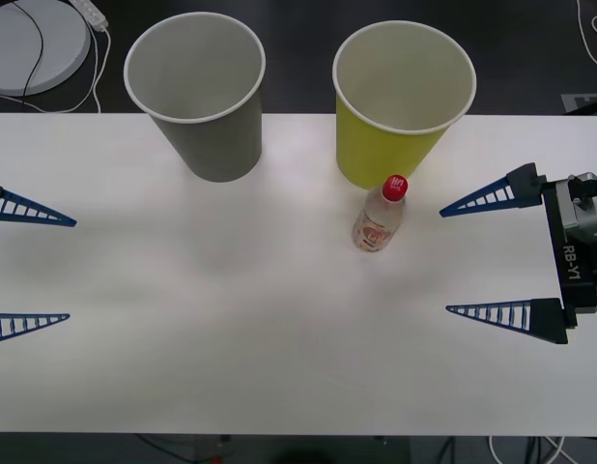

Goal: Put the can into the green bin and the plastic bottle into the gray bin

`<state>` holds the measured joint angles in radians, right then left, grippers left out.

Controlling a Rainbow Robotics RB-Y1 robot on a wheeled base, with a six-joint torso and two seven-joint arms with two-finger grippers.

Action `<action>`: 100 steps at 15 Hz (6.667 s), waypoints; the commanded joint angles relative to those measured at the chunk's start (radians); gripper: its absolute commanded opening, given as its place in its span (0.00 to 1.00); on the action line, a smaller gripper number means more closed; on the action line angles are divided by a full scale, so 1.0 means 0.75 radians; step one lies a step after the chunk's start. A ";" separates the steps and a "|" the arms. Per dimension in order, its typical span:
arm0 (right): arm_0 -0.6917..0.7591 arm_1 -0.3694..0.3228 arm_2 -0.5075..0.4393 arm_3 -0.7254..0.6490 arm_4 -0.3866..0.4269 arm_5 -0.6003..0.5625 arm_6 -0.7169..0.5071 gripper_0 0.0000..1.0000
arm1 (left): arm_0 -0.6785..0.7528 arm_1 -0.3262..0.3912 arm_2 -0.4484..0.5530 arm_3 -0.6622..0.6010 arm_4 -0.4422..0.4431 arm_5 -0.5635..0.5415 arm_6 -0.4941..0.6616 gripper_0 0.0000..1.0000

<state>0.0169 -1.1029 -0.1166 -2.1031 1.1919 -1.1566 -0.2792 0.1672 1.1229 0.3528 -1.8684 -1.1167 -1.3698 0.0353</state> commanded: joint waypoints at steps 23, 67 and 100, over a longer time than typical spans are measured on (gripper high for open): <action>0.503 0.084 -0.184 -0.016 -0.190 0.372 0.022 1.00 | 0.000 0.000 0.000 0.000 0.000 0.000 0.000 1.00; 0.051 0.644 0.440 0.489 0.080 1.000 0.309 1.00 | 0.000 0.000 0.000 0.000 0.000 0.000 0.000 1.00; -0.121 0.683 0.550 0.614 0.043 1.010 0.358 0.00 | 0.000 0.000 0.000 0.000 0.000 0.000 0.000 1.00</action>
<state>-0.0770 -0.5818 0.2961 -1.6353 1.2291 -0.3983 -0.0098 0.1672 1.1229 0.3528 -1.8684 -1.1167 -1.3698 0.0353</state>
